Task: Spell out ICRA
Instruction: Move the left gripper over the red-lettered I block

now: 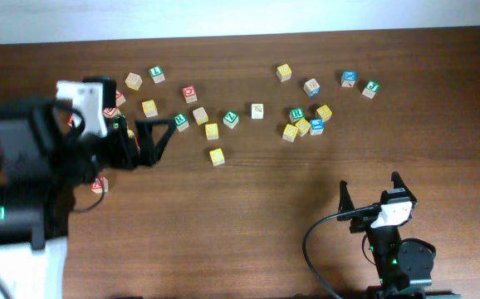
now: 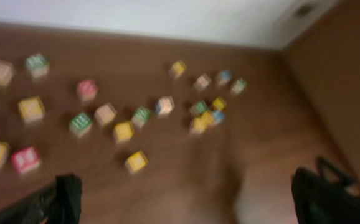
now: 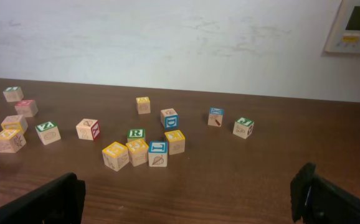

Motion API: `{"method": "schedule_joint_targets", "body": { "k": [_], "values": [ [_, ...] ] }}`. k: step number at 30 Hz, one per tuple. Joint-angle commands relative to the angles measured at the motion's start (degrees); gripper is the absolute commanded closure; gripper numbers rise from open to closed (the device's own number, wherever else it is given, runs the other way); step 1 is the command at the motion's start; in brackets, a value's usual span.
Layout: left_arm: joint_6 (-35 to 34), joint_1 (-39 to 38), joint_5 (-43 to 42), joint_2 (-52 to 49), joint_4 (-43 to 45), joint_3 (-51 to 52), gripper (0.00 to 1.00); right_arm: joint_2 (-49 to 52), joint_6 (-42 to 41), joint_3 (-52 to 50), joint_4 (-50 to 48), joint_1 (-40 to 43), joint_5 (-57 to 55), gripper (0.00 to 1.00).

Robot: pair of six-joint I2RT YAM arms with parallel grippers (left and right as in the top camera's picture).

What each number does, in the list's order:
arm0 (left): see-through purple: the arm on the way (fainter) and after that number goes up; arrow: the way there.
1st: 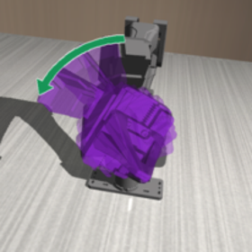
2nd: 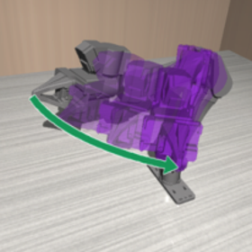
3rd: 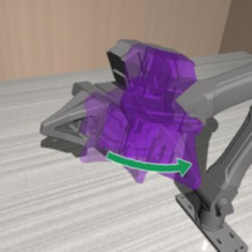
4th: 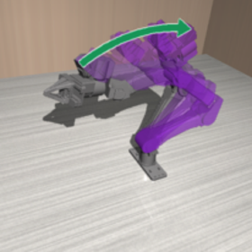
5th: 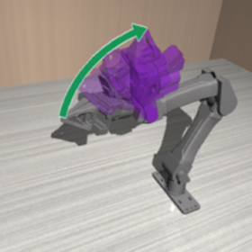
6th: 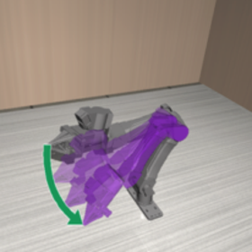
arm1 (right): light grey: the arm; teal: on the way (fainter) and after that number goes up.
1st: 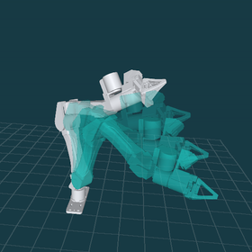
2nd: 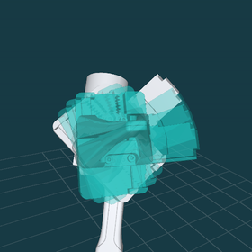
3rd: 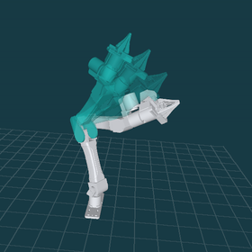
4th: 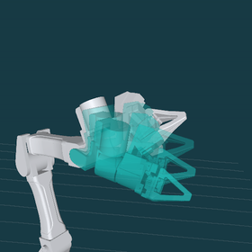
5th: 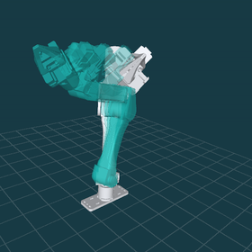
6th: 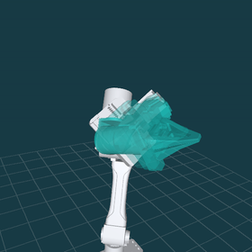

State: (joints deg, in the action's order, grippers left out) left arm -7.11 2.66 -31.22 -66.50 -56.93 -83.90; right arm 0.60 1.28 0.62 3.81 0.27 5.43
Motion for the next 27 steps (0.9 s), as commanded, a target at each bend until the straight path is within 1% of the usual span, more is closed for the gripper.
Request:
{"method": "schedule_joint_targets", "body": {
  "k": [1, 2, 3, 4, 5, 7, 9, 10, 11, 14, 22, 27],
  "values": [
    [0.7, -2.3, -1.6, -8.2, -5.7, -3.7, 0.01, -0.4, -0.7, -0.3, 0.3, -0.4, -0.1, 0.02],
    [0.7, -2.9, -4.0, -10.8, -5.9, -3.7, 0.01, -0.4, -0.7, -0.3, 0.3, -0.4, -0.1, 0.02],
    [0.7, -3.8, -4.0, -12.9, -5.4, -3.7, 0.01, -0.4, -0.7, -0.3, 0.3, -0.4, -0.1, 0.02],
    [0.2, -4.8, -3.4, -14.2, -5.2, -3.8, 0.01, -0.4, -0.7, -0.3, 0.3, -0.4, -0.1, 0.02],
    [-2.1, -6.3, -0.5, -15.9, -5.6, -4.5, 0.01, -0.4, -0.7, -0.3, 0.3, -0.4, -0.1, 0.02],
    [-5.1, -10.6, 9.7, -19.4, -9.8, -8.4, 0.01, -0.4, -0.7, -0.3, 0.3, -0.4, -0.1, 0.02],
    [-9.2, -15.2, 26.1, -25.0, -17.6, -16.8, 0.01, -0.4, -0.7, -0.3, 0.3, -0.4, -0.1, 0.02],
    [-10.2, -16.4, 30.6, -27.1, -19.1, -19.2, 0.01, -0.4, -0.7, -0.3, 0.3, -0.4, -0.1, 0.02],
    [-10.2, -17.0, 31.7, -28.0, -18.7, -19.7, 0.01, -0.4, -0.7, -0.3, 0.3, -0.4, -0.1, 0.02],
    [-10.2, -17.5, 31.2, -30.1, -17.1, -19.6, 0.01, -0.4, -0.7, -0.3, 0.3, -0.4, -0.1, 0.02],
    [-10.2, -17.6, 30.6, -32.9, -16.8, -19.6, 0.01, -0.4, -0.7, -0.3, 0.3, -0.4, -0.1, 0.02],
    [-10.2, -17.6, 30.6, -36.4, -15.7, -18.2, 0.01, -0.4, -0.7, -0.3, 0.3, -0.4, -0.1, 0.02]
  ]
}}
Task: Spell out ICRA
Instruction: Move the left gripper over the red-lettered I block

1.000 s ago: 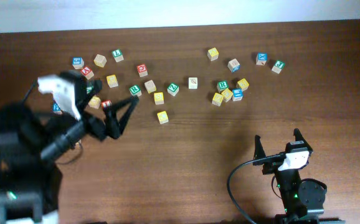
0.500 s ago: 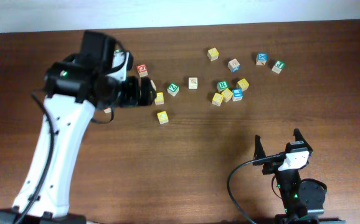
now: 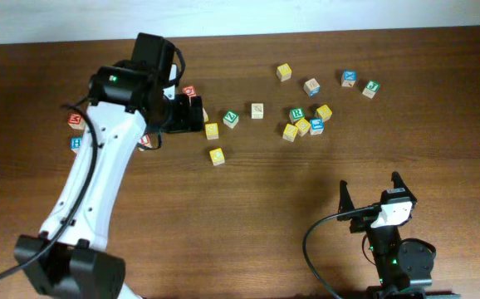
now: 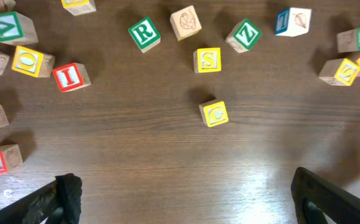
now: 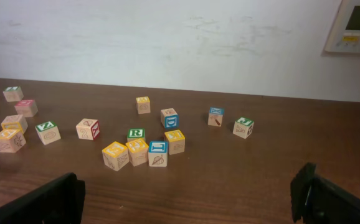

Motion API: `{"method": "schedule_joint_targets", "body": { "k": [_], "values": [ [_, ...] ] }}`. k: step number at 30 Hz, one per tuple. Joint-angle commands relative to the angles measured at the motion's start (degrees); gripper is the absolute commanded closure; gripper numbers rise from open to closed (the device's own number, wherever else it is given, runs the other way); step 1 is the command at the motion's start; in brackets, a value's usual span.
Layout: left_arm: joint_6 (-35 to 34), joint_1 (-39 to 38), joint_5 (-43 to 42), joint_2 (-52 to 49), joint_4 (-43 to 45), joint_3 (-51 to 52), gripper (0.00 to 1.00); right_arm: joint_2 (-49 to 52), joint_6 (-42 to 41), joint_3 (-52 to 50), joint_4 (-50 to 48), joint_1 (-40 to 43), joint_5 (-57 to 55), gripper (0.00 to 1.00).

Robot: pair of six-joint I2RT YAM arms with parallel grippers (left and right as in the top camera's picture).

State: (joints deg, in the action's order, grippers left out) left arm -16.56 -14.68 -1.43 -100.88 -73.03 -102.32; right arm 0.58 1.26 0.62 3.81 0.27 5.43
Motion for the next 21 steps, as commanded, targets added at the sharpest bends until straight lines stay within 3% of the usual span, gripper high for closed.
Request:
{"method": "schedule_joint_targets", "body": {
  "k": [1, 9, 21],
  "values": [
    [-0.8, -0.2, 0.9, -2.4, 0.7, 0.2, 0.01, -0.4, -0.6, -0.3, 0.3, -0.4, -0.1, 0.02],
    [-0.8, -0.2, 4.6, -4.8, 15.3, 0.2, 0.01, -0.4, -0.6, -0.3, 0.3, -0.4, -0.1, 0.02],
    [-0.8, 3.6, 7.3, -8.8, 21.0, 0.2, 0.01, -0.4, -0.7, -0.3, 0.3, -0.4, -0.1, 0.02]
  ]
}}
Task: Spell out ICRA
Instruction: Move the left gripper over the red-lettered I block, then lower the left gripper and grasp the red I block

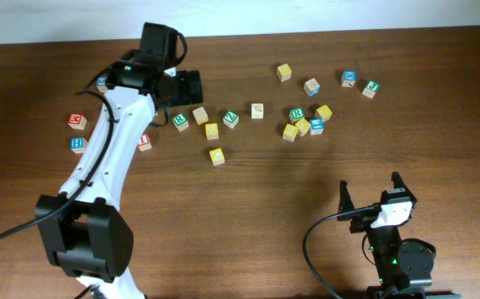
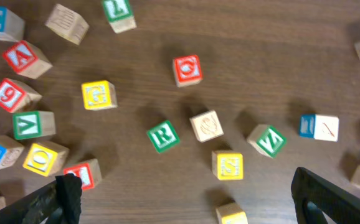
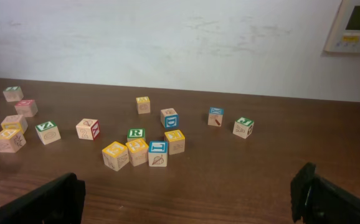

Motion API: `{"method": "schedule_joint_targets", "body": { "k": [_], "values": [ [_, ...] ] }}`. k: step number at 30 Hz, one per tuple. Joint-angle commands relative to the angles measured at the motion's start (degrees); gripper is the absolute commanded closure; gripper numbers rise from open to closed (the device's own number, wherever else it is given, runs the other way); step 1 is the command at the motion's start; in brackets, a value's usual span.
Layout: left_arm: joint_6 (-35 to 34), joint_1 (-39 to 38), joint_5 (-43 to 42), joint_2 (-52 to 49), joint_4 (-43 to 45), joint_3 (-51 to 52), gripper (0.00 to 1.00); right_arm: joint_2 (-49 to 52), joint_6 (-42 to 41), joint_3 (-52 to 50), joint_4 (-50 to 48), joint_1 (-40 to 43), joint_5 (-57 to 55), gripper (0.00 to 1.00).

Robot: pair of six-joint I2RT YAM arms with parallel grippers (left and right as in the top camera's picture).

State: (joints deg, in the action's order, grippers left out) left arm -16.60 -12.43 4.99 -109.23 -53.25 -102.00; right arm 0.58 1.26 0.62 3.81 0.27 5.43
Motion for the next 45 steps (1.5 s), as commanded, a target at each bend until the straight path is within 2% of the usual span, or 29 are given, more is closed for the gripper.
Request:
{"method": "schedule_joint_targets", "body": {
  "k": [1, 7, 14, 22, 25, 27, 29, 33, 36, 39, 41, 43, 45],
  "values": [
    [-0.7, 2.3, 0.9, -0.6, 2.3, -0.1, 0.01, -0.4, -0.7, -0.3, 0.3, -0.4, -0.1, 0.01],
    [-0.7, 6.1, -1.8, -0.6, 1.1, 0.3, 0.00, -0.4, -0.6, -0.3, 0.3, -0.4, -0.1, 0.02],
    [-0.7, 4.3, -5.8, -0.7, -0.9, 7.1, 0.01, -0.4, -0.7, -0.3, 0.3, -0.4, -0.1, 0.02],
    [-0.5, 3.9, -13.2, -0.7, -1.5, 5.6, 0.00, -0.4, -0.6, -0.3, 0.3, -0.4, -0.1, 0.02],
    [-0.5, 3.5, -15.5, -0.7, -5.7, 5.6, 0.01, -0.4, -0.6, -0.3, 0.3, -0.4, -0.1, 0.02],
    [-0.5, 2.3, -15.5, -0.7, -8.2, 5.6, 0.04, -0.4, -0.6, -0.3, 0.3, -0.4, -0.1, 0.02],
    [-0.6, 0.5, -15.0, -0.7, -9.5, 5.6, 0.04, -0.4, -0.6, -0.3, 0.3, -0.4, -0.1, 0.02],
    [-7.8, -3.3, -7.5, -0.7, -10.3, 5.6, 0.05, -0.4, -0.6, -0.3, 0.3, -0.4, -0.1, 0.02],
    [-11.3, -5.9, -7.5, -0.7, -12.2, 5.7, 0.07, -0.4, -0.7, -0.3, 0.3, -0.4, -0.1, 0.02],
    [-11.3, -7.9, -6.6, -0.7, -13.5, 6.0, 0.06, -0.4, -0.6, -0.3, 0.3, -0.4, -0.1, 0.02],
    [-11.2, -7.8, -3.9, -0.7, -12.5, 5.9, 0.05, -0.4, -0.6, -0.3, 0.3, -0.4, -0.1, 0.02],
    [-11.2, -5.7, 2.5, -0.7, -8.6, 5.9, 0.02, -0.4, -0.6, -0.3, 0.3, -0.4, -0.1, 0.02],
    [-11.2, -1.7, 3.0, -0.7, -5.7, 5.9, 0.05, -0.4, -0.6, -0.3, 0.3, -0.4, -0.1, 0.01]
  ]
}}
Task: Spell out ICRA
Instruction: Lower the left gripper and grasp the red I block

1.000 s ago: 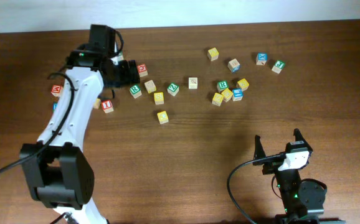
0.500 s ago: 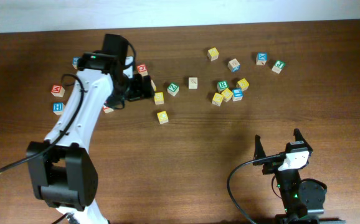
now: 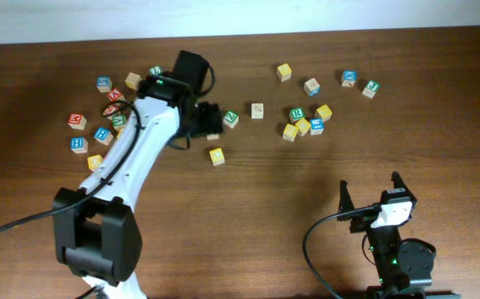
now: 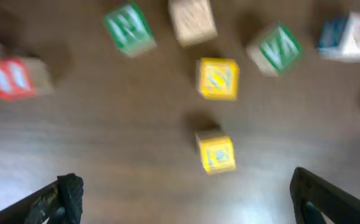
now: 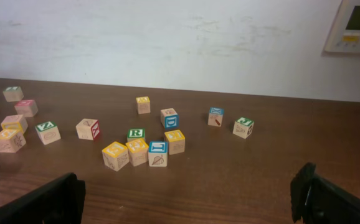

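Note:
My left gripper [image 3: 209, 124] hangs open over the middle cluster of letter blocks, holding nothing. Its blurred wrist view looks straight down, with the left gripper [image 4: 185, 186] just below a yellow C block [image 4: 217, 154]. That view also holds a yellow block [image 4: 218, 78], a green block [image 4: 128, 28] and a red block [image 4: 10, 78]. Overhead, the yellow C block [image 3: 216, 155] lies alone in front of the cluster, and a red block [image 3: 76, 121] sits far left. The right gripper [image 3: 371, 193] rests open at the front right. In the right wrist view a green R block [image 5: 136, 134] stands ahead of the right gripper [image 5: 189, 186].
A second cluster of blocks [image 3: 305, 123] lies right of centre, with single blocks [image 3: 284, 72] behind it. More blocks [image 3: 101, 134] are scattered at the left beside the white left arm. The wall [image 5: 180, 43] rises behind the table.
The left gripper has moved from over the back blocks toward the front and right, and now hangs over the yellow blocks. Its wrist view is now blurred. The right arm has not moved.
The left arm was first low at the table's left, gripper open. Then it looked down on the C, I, R and A blocks. Then it stood further back over the red and green blocks. Now it is over the yellow ones. No block has moved.

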Motion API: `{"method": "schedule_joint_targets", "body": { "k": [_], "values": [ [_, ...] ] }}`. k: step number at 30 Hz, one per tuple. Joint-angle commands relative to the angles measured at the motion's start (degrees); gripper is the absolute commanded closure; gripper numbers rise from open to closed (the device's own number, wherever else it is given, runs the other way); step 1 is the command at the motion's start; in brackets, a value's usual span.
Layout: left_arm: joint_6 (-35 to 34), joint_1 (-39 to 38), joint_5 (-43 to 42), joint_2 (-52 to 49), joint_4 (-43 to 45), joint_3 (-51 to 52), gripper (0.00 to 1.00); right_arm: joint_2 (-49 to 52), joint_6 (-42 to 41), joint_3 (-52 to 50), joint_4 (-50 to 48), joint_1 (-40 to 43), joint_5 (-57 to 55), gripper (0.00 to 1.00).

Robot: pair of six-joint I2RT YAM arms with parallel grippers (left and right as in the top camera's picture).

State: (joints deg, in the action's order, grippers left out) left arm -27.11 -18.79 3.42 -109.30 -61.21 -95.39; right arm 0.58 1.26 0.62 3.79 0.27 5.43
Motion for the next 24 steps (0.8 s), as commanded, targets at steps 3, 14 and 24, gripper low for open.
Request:
{"method": "schedule_joint_targets", "body": {
  "k": [3, 14, 24],
  "values": [
    [-0.6, 10.7, 4.6, -0.6, 1.3, -0.6, 0.11, -0.4, -0.7, -0.3, 0.3, -0.4, -0.1, 0.02],
    [-6.3, 15.2, 7.5, -1.4, 10.4, 12.0, 0.16, -0.4, -0.6, -0.3, 0.3, -0.4, -0.1, 0.02],
    [-6.0, 15.9, 8.0, -9.2, 17.0, 12.0, 0.30, -0.4, -0.6, -0.3, 0.3, -0.4, -0.1, 0.02]
  ]
}}
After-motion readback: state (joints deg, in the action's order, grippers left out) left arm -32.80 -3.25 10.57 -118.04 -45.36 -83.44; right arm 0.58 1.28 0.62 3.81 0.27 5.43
